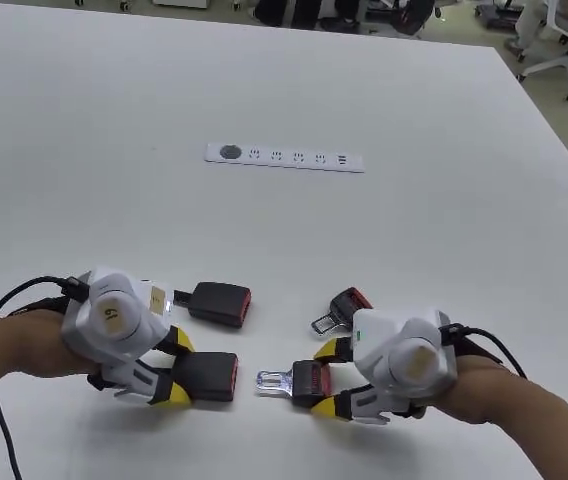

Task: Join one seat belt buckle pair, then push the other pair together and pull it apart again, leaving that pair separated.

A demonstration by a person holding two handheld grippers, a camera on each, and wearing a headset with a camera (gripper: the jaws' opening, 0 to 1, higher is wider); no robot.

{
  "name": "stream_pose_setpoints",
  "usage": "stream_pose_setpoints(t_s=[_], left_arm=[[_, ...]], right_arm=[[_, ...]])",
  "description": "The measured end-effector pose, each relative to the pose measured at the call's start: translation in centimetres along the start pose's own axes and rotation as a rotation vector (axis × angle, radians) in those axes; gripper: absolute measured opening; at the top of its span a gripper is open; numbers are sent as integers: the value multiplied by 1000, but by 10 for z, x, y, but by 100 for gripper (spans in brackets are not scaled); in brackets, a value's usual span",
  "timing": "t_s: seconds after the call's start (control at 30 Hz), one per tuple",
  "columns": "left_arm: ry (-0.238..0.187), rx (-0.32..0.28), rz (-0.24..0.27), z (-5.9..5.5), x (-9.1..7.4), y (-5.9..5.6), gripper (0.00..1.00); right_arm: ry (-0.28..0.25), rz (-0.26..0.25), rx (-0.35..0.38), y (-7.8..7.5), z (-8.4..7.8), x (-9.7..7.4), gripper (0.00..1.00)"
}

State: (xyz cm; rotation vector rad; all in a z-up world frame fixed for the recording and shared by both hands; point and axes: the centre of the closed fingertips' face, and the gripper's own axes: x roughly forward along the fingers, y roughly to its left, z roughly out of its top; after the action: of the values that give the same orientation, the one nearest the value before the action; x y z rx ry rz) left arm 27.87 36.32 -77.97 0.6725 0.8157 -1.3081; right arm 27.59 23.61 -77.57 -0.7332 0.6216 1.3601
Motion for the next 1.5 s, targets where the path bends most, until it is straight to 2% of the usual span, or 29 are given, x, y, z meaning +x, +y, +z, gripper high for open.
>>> stream_pose_setpoints(t_s=[0.83, 1.5], left_arm=[[15, 9, -9, 5, -4, -6, 33], [13, -1, -5, 3, -3, -3, 33]], right_arm=[[-6, 10, -7, 0, 15, 12, 30], [-4, 12, -11, 1, 23, 16, 30]])
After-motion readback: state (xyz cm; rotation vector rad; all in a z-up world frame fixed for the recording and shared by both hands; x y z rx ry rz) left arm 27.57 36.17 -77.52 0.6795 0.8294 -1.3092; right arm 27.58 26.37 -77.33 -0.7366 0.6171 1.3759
